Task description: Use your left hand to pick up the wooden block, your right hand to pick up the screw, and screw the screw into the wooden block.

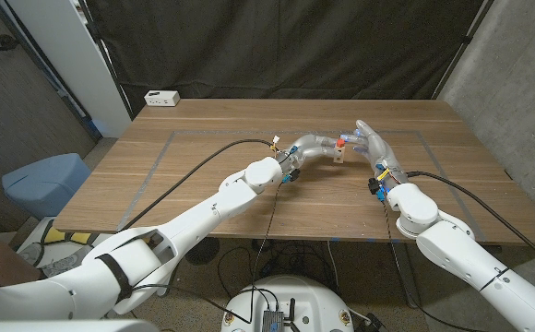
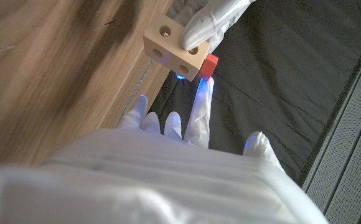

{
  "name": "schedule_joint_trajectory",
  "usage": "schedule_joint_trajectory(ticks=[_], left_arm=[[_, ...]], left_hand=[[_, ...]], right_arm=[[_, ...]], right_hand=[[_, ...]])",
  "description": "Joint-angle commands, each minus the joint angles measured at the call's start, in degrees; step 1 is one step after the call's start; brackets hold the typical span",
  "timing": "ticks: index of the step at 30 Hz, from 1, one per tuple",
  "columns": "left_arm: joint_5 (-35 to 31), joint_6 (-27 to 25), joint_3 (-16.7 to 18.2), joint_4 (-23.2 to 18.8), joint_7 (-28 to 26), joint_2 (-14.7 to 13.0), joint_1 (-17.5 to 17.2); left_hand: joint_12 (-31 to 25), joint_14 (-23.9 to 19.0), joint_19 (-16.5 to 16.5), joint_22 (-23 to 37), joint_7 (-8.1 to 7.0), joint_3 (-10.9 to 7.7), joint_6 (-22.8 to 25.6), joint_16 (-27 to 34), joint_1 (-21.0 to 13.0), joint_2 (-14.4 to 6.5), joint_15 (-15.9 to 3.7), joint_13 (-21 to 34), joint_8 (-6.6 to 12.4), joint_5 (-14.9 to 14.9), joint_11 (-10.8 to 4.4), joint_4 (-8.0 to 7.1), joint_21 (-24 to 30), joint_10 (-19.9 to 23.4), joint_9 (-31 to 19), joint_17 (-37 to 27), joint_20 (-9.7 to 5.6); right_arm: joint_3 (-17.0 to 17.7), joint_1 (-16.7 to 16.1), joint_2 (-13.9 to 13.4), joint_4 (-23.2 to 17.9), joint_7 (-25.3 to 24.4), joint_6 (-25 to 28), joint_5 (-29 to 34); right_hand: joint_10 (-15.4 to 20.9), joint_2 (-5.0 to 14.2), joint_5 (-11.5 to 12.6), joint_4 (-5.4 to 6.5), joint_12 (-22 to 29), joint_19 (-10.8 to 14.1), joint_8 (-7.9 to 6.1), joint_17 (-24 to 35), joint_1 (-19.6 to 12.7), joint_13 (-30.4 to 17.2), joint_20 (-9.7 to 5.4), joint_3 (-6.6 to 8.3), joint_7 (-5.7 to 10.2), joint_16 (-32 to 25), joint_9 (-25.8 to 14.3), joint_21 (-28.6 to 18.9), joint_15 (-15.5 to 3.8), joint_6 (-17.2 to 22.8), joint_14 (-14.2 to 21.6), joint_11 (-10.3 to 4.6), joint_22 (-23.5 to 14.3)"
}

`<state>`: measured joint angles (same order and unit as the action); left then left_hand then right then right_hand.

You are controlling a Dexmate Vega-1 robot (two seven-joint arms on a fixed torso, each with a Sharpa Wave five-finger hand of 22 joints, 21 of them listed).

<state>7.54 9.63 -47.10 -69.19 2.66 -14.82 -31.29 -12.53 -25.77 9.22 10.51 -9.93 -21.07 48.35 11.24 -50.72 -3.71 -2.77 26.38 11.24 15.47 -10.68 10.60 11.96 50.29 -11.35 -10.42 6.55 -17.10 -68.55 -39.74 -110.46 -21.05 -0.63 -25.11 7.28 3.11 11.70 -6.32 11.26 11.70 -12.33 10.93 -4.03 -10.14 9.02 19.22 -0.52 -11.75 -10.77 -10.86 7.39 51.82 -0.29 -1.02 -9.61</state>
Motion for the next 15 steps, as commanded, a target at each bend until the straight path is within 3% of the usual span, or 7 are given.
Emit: schedule_joint_trajectory(ticks=[1, 15], left_arm=[[0.31, 0.25, 0.20, 0.42, 0.22, 0.04, 0.12], [0.58, 1.11, 0.11, 2.24, 0.96, 0.66, 0.94]], left_hand=[[-1.04, -0.34, 0.29, 0.31, 2.29, -1.85, 3.77, 0.10, 0.27, -0.90, -0.94, 2.04, 0.45, 0.29, -0.53, -1.63, 0.39, 1.31, -0.05, -0.03, -0.38], [-1.05, -0.35, 0.29, 0.31, 2.45, -1.86, 3.72, 0.11, 0.32, -0.92, -0.93, 2.05, 0.44, 0.28, -0.59, -1.65, 0.39, 1.32, -0.05, -0.04, -0.33]], right_arm=[[0.12, -0.16, 0.31, -0.57, -1.24, 0.86, 0.51], [0.39, -0.32, 0.18, -1.18, -1.64, 1.76, 0.42]], right_hand=[[0.98, 0.33, 0.38, -0.10, 0.44, 0.74, -0.62, -0.05, -0.37, -0.18, -0.08, 0.44, -0.15, -0.29, -0.11, -0.42, 0.18, 1.46, 0.71, 0.15, -0.12], [2.97, 0.37, 0.35, -0.28, 0.67, 1.62, -1.18, -0.09, -0.64, -0.19, -0.23, 0.57, -0.89, -0.44, -0.13, -0.49, -0.05, 4.43, 1.91, -0.07, -0.12]])
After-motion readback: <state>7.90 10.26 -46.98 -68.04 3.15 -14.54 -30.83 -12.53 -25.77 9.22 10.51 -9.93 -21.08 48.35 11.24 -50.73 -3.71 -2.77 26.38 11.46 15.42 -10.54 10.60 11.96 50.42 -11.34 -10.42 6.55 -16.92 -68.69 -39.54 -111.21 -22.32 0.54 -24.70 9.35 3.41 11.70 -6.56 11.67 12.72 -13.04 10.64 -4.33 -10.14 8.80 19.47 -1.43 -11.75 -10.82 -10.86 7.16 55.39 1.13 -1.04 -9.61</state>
